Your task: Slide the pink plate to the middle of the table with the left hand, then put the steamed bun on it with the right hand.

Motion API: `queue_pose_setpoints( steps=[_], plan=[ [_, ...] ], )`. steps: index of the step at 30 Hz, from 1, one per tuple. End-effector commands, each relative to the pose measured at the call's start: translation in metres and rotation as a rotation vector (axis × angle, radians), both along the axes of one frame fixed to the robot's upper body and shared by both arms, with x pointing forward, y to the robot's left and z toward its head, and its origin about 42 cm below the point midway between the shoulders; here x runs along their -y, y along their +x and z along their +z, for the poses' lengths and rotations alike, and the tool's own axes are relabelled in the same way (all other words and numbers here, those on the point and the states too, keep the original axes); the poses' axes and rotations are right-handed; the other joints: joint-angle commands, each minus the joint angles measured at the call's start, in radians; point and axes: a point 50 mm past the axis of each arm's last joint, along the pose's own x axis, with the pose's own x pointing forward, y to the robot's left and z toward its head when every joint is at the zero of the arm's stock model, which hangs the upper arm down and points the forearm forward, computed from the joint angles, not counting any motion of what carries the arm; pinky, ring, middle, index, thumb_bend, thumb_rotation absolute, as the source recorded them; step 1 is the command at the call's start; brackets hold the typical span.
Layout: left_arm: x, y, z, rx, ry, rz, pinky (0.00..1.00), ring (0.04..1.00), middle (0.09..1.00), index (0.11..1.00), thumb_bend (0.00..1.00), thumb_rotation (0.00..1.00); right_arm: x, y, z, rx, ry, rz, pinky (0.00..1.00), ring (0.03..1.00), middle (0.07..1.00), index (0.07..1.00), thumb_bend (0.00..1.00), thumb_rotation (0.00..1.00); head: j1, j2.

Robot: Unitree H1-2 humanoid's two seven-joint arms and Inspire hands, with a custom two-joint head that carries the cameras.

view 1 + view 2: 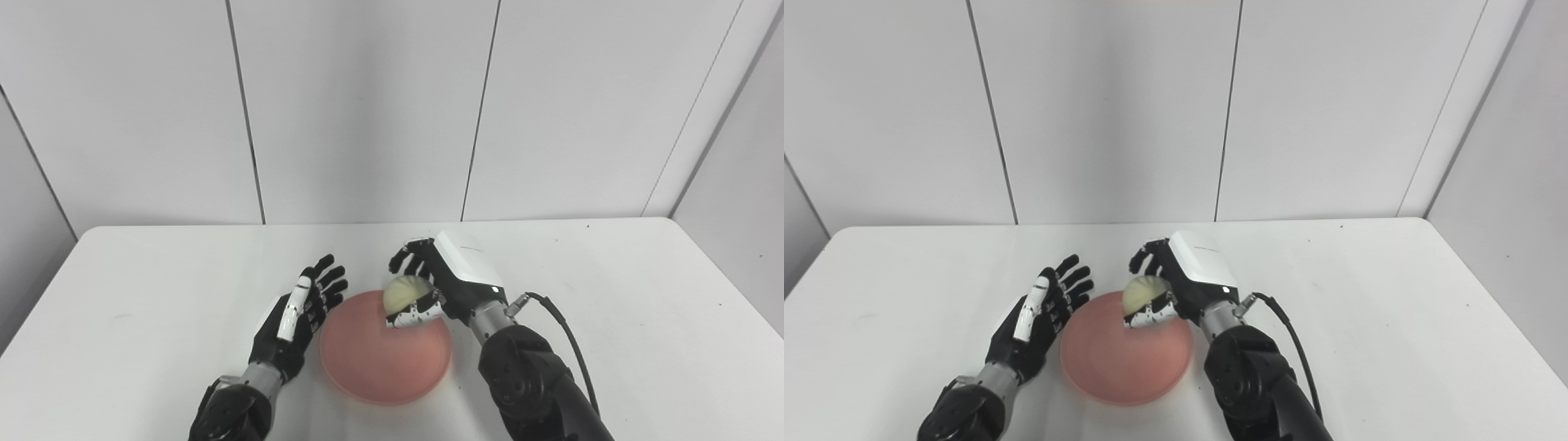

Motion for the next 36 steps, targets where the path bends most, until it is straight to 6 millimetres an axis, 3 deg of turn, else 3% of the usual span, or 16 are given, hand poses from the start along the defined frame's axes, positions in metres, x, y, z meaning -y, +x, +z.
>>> queue_pose_setpoints(
  steps=[1,11,36],
  plan=[
    [0.002,-0.02,-0.04,-0.21,0.05,0.0,0.93,0.908,0.921,0.92,0.38,1.0,-0.012,0.005,0.025,0.096,-0.002,0.054,0.29,0.376,0.431,0.527,0.52,0.0,0.002,0.003],
    [0.005,-0.02,-0.035,-0.205,0.045,-0.009,0.94,0.918,0.931,0.928,0.38,1.0,-0.023,0.004,0.004,0.052,-0.008,0.11,0.28,0.367,0.425,0.53,0.52,0.0,0.01,0.03],
    [0.012,-0.022,-0.026,-0.211,0.048,-0.007,0.93,0.911,0.919,0.919,0.37,1.0,-0.023,0.025,-0.047,-0.053,-0.1,0.143,0.27,0.352,0.409,0.532,0.52,0.0,0.038,0.061]
  ],
)
